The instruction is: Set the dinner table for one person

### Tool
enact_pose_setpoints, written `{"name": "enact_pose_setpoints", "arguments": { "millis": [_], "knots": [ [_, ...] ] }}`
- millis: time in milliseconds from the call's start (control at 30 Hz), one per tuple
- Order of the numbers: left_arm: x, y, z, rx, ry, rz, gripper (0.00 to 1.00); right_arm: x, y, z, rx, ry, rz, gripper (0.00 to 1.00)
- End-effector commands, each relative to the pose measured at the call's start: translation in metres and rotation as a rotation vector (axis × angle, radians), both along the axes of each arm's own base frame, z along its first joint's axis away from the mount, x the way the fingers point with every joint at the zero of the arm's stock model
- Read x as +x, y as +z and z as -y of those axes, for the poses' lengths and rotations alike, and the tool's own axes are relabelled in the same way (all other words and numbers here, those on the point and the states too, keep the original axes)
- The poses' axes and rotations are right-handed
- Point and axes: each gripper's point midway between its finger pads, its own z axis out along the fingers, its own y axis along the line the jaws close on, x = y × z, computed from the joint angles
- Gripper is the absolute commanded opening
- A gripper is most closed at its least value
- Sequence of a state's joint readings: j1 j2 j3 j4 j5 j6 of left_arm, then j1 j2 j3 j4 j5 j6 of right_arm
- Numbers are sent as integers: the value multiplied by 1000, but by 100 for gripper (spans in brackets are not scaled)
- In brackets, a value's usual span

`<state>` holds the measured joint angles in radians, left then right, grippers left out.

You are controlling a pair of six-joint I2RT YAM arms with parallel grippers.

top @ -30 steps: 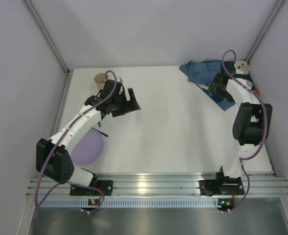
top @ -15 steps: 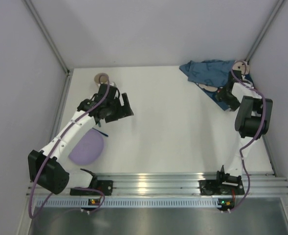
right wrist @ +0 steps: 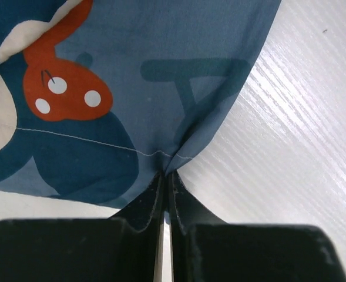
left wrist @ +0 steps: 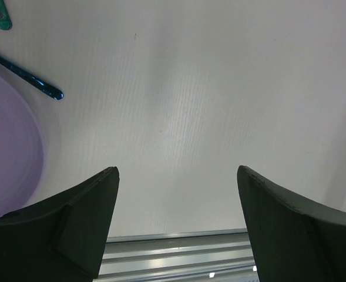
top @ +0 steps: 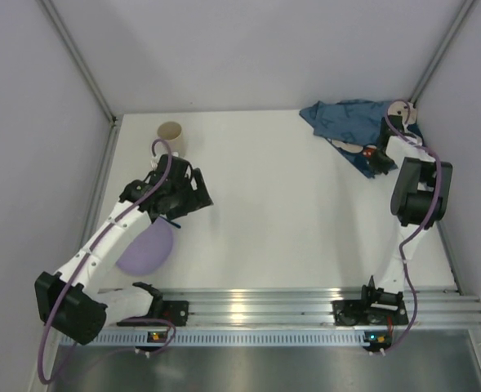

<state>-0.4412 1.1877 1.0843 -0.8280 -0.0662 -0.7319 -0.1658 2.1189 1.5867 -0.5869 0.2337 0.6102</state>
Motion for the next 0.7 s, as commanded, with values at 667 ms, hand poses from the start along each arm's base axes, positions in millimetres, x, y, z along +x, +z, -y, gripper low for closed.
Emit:
{"name": "enact_pose_setpoints", "arguments": {
  "millis": [667],
  "knots": [
    [45,-7,27,-12,-58,54,85,-94,116,-282,367,525,121,0]
  ]
}}
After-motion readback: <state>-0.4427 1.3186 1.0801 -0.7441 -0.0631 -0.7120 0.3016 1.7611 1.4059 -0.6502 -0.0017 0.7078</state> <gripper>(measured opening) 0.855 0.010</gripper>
